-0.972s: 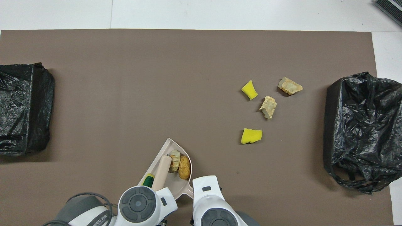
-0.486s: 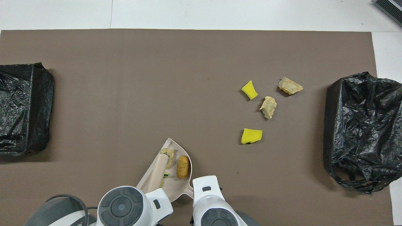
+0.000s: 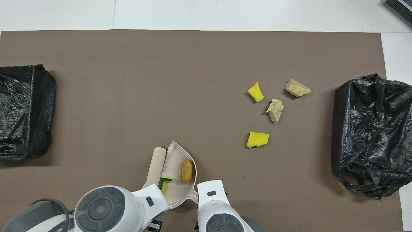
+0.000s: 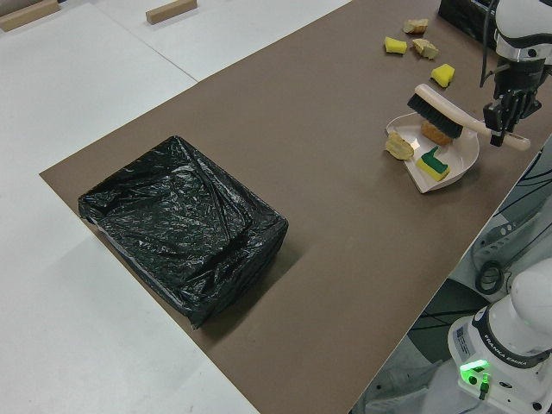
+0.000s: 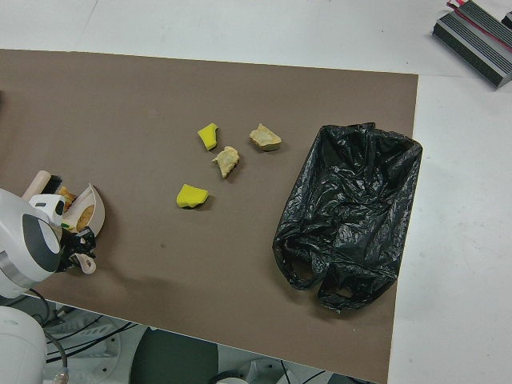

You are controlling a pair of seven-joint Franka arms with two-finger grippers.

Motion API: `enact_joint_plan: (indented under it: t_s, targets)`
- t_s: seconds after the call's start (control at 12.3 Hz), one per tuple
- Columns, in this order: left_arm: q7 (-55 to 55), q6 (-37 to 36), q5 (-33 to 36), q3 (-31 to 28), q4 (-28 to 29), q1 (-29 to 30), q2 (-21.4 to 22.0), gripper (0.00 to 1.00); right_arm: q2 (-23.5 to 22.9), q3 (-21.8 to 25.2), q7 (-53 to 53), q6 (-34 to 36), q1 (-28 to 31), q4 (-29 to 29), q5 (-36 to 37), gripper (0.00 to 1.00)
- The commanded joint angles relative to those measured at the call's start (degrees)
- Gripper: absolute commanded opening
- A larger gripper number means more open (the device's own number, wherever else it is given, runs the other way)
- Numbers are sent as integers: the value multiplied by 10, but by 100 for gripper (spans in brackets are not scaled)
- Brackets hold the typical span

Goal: Sweep and dump trash in bin

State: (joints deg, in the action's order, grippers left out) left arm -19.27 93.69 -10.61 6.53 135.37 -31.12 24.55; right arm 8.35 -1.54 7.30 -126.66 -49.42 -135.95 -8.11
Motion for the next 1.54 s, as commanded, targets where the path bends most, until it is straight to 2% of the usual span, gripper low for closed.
enact_joint_plan:
  t_s: [0.0, 0.08, 0.16, 0.32, 0.49, 0.65, 0.81, 1.05, 1.21, 1.38, 1.46]
  targets:
    - [80, 30, 0, 2, 2, 91, -13, 0, -10, 0, -4, -10, 2, 14, -10, 0]
    - [145, 36, 4, 2, 2, 125, -22, 0, -11, 0, -4, -10, 3, 15, -10, 0]
    - [189, 44, 12, 2, 9, 134, -36, 0, -11, 0, -4, -11, 3, 15, -10, 0]
    - [205, 75, 37, 2, 43, 128, -71, 0, -11, 0, -4, -11, 4, 15, -10, 0]
    - [242, 116, 38, 2, 76, 139, -74, 0, -11, 0, -4, -11, 4, 15, -10, 0]
    - [253, 129, 42, 2, 85, 153, -84, 0, -11, 0, -4, -12, 5, 16, -10, 0]
    - [297, 130, 68, 2, 75, 201, -95, 0, -12, 0, -5, -11, 5, 17, -10, 0]
    - [307, 83, 81, 2, 10, 229, -102, 0, -13, 0, -5, -6, 4, 19, -10, 0]
    - [326, 101, 81, 1, 11, 242, -104, 0, -13, 0, -1, -3, 5, 18, -10, 0]
    - [402, 154, 83, 1, 12, 305, -133, 0, -13, 0, 3, -6, 6, 17, -9, 0]
    - [407, 177, 115, 1, 12, 322, -153, 0, -13, 0, 7, -9, 6, 17, -9, 0]
